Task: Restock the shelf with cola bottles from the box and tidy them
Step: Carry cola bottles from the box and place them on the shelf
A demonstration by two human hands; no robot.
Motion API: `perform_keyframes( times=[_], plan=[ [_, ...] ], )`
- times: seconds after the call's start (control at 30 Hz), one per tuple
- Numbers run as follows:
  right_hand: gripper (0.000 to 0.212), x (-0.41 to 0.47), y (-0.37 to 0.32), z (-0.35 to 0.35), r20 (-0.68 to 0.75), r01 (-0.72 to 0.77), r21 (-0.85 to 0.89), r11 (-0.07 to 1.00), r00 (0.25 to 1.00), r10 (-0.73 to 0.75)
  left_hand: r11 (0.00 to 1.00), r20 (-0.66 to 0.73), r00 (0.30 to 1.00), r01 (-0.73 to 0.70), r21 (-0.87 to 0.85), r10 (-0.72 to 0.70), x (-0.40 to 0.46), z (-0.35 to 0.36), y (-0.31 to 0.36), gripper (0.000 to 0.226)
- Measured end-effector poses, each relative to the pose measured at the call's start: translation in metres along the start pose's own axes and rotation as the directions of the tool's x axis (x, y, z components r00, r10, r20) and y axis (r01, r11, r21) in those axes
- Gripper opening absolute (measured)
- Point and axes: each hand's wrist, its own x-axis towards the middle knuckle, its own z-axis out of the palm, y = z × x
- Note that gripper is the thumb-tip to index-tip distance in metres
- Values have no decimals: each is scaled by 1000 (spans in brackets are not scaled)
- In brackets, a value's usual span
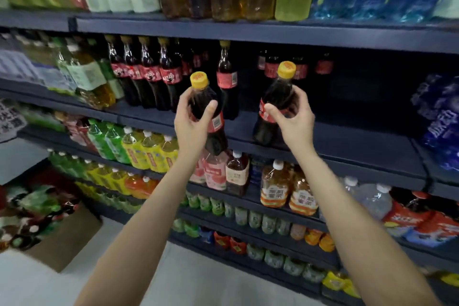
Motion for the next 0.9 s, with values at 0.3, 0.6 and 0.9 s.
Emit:
perform_keyframes(
  times=[0.3,0.6,0.9],
  plan=[
    [69,51,27,71,-172,-95,-123,988,982,74,995,111,993,40,-89,-30,102,26,-71,50],
    [85,26,66,87,-29,-142,-305,942,990,139,998,155,988,-24,50,16,112,33,-102,79],
    [87,25,73,97,-84,-86,-349,933,995,60,984,227,974,-16,179,-25,81,34,-147,85]
  ],
)
